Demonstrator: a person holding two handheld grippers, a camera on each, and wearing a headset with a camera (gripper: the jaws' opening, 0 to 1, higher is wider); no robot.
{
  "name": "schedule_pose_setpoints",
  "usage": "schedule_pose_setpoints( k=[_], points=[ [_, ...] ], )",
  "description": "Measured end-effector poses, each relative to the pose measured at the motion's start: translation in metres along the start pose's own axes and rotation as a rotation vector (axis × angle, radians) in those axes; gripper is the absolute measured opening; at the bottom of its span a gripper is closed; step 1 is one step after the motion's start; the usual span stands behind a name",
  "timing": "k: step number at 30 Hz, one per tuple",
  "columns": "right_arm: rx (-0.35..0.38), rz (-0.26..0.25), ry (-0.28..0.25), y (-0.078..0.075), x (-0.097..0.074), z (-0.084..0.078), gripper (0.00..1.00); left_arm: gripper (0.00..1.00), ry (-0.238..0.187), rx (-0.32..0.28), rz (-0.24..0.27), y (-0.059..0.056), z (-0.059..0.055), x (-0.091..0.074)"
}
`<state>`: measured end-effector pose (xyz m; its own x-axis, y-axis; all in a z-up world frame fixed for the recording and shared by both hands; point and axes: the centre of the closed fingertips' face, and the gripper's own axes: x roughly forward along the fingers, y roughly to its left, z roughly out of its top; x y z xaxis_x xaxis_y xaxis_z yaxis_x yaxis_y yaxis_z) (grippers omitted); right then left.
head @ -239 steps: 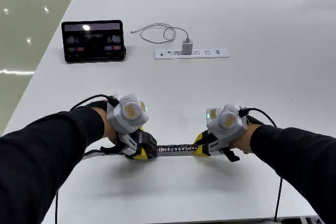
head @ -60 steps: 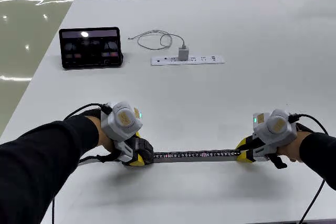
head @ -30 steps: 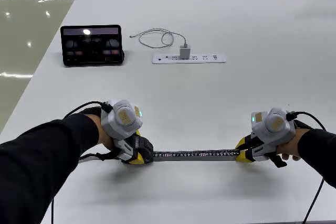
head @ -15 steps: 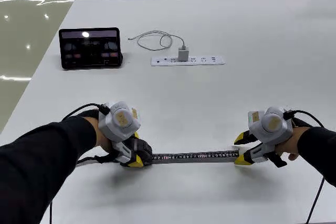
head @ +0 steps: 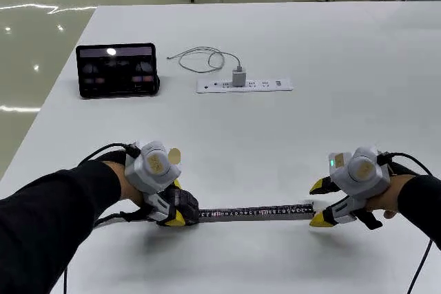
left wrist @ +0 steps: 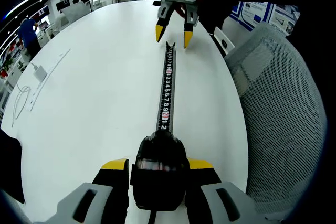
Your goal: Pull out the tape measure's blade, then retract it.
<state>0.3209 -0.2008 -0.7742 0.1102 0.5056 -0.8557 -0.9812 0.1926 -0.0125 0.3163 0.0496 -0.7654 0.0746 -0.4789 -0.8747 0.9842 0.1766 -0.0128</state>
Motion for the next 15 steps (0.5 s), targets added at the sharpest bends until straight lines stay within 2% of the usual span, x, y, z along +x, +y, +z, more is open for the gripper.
schedule_pose_setpoints(
  k=[4,7,9,11,15],
  points=[
    [0.041,0.005,-0.002,0.002,-0.003,-0.001,0.44,0.45,-0.006,-0.026,-0.006,0.0,-0.008,-0.006],
    [0.045,0.006,-0.001,0.004,-0.003,-0.002,0.49,0.6,-0.032,-0.067,-0.027,-0.005,-0.01,-0.01],
    [0.049,0.01,0.003,0.005,-0.003,-0.004,0.5,0.7,-0.03,-0.083,-0.012,-0.004,-0.014,-0.013],
    [0.055,0.009,0.001,0.006,-0.003,-0.005,0.51,0.72,-0.032,-0.094,0.004,-0.002,-0.019,-0.016],
    [0.088,0.0,-0.009,0.006,-0.004,-0.004,0.54,0.76,-0.094,-0.147,0.049,0.001,-0.016,-0.024]
  ],
)
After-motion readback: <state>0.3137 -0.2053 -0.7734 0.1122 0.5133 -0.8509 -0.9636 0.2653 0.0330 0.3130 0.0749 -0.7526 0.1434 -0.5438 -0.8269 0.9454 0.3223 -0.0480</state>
